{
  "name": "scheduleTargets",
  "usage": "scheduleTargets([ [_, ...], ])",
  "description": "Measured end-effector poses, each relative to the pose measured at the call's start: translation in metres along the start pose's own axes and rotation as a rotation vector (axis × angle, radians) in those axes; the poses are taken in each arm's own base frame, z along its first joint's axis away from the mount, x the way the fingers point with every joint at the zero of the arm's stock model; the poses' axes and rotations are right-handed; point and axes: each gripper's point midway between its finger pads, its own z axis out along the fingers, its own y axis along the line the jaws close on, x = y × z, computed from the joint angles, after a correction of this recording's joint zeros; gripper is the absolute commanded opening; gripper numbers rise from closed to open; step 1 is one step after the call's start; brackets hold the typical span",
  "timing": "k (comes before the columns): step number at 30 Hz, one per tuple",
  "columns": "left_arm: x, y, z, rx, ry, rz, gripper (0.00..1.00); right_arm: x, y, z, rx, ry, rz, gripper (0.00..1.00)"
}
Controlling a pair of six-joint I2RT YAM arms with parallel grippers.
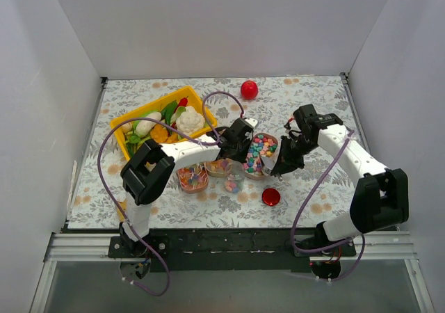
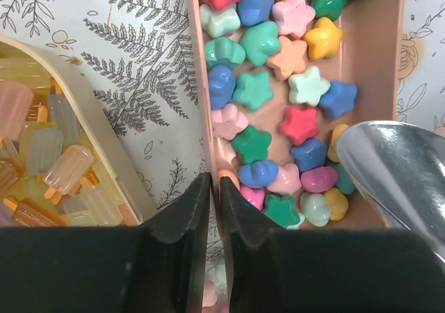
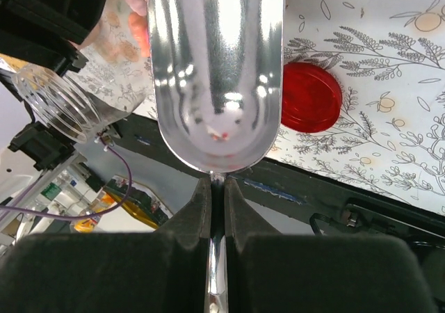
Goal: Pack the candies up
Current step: Move the storage box to the center of the board, then scoop the fake candies from the storage box.
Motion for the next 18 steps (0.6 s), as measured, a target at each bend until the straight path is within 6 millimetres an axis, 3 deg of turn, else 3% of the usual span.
scheduleTargets([
  [9, 0.001, 0.000, 0.000, 0.002, 0.000, -0.006, 0.14, -0.015, 0.009, 0.010, 0.004, 0.044, 0.005, 0.01],
  [14, 0.004, 0.000, 0.001, 0.007, 0.001, -0.002, 0.00, -0.009, 0.017, 0.015, -0.010, 0.083, 0.000, 0.01],
  [18, 0.005, 0.001, 0.001, 0.006, 0.004, 0.015, 0.00, -0.007, 0.027, 0.019, -0.028, 0.125, 0.004, 0.01],
])
